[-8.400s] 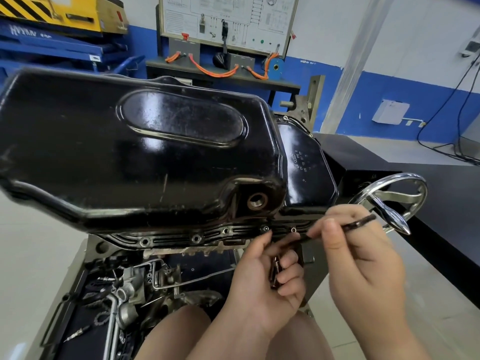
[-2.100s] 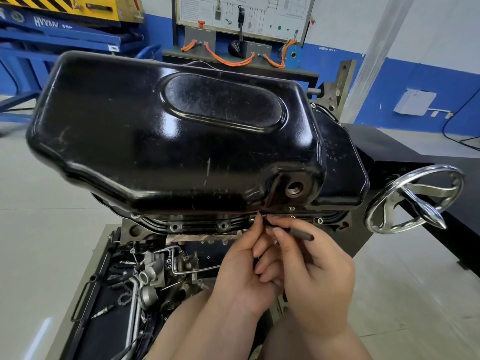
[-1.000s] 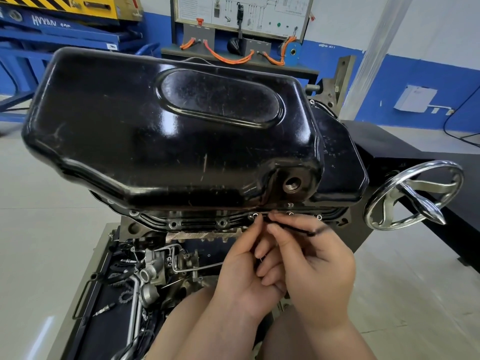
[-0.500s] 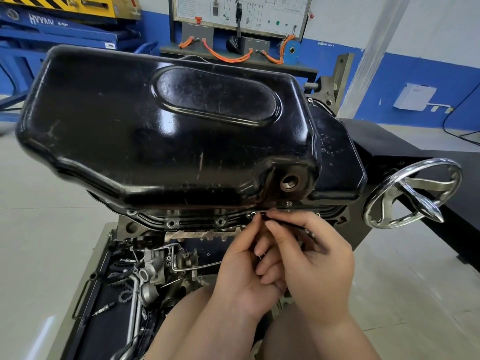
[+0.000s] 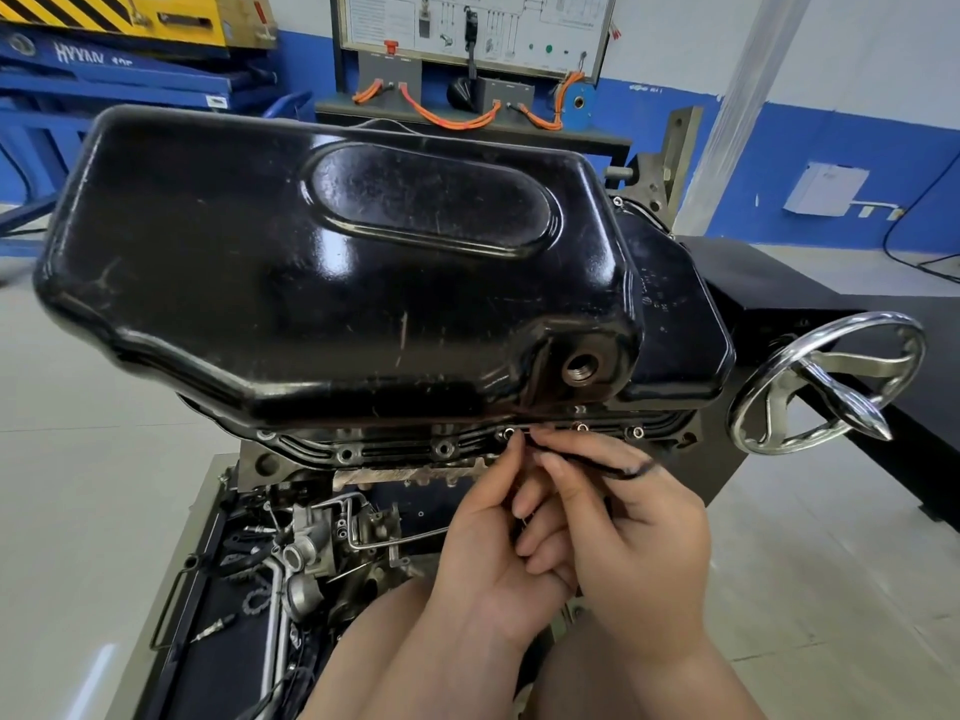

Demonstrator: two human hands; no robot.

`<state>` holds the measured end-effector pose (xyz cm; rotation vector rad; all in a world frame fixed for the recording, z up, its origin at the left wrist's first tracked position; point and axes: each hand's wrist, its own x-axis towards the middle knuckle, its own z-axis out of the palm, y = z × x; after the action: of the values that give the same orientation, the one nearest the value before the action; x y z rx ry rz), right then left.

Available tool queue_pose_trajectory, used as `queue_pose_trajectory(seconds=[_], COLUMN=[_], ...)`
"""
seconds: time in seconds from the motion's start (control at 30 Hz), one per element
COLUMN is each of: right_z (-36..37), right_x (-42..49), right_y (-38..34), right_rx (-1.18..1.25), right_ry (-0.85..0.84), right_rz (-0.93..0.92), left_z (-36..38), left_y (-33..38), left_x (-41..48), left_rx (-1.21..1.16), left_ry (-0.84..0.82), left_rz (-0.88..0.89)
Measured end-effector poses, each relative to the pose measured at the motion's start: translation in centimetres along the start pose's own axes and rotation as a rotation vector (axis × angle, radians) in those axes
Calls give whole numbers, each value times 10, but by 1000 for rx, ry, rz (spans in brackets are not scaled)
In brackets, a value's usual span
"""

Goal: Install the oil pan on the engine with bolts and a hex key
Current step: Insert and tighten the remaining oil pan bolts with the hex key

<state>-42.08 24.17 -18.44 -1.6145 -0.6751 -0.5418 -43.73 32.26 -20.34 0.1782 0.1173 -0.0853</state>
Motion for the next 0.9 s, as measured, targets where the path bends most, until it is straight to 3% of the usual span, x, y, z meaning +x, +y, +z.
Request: queue_pose_trajectory(seconds=[0.13, 0.3, 0.63, 0.9], right_z=[2, 2, 4, 1], right_x=[5, 1, 3, -5], right_y=[0, 3, 0, 6], right_rx=[-34, -110, -32, -60], right_ry=[54, -25, 76, -49], right_rz=[12, -92, 48, -16], left_z=[1, 1, 3, 7], left_y=[1, 0, 1, -1], left_x=[-1, 1, -1, 0], left_rx=[-20, -28, 2, -14], left_ry=[19, 58, 60, 98], left_rz=[1, 7, 9, 26])
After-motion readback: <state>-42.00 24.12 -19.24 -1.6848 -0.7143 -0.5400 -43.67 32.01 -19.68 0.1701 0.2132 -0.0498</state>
